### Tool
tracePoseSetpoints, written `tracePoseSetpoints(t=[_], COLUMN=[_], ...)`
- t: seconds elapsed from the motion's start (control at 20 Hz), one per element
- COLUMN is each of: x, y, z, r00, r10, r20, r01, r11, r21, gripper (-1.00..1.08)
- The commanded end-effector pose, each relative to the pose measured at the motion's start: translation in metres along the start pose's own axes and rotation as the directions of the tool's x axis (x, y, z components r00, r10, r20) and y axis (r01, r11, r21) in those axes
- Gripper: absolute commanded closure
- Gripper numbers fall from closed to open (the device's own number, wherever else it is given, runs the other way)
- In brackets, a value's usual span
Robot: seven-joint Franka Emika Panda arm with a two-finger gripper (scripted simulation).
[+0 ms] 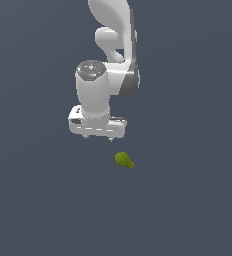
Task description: Pick up the object and move it to a goal position.
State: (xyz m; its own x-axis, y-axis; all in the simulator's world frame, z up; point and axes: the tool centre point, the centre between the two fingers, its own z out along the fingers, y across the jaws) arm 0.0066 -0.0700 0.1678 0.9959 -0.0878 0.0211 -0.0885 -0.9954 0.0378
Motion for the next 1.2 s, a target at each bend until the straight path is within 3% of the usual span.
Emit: tracePoseSetpoints(t=[0.0, 0.45, 0.8, 1.15], x=[0.000, 0.002, 0.003, 0.007], y=[0.000, -0.035, -0.037, -0.046], z=[0.000, -0.002, -0.001, 0.008], r00=[1.000, 0.997, 0.996, 0.984], r10=[0.000, -0.078, -0.089, -0.176], r20=[0.000, -0.001, -0.001, 0.001], r01=[0.000, 0.078, 0.089, 0.176], r11=[1.000, 0.997, 0.996, 0.984], r21=[0.000, 0.005, 0.005, 0.006], gripper=[-0.92, -0.92, -0.92, -0.92])
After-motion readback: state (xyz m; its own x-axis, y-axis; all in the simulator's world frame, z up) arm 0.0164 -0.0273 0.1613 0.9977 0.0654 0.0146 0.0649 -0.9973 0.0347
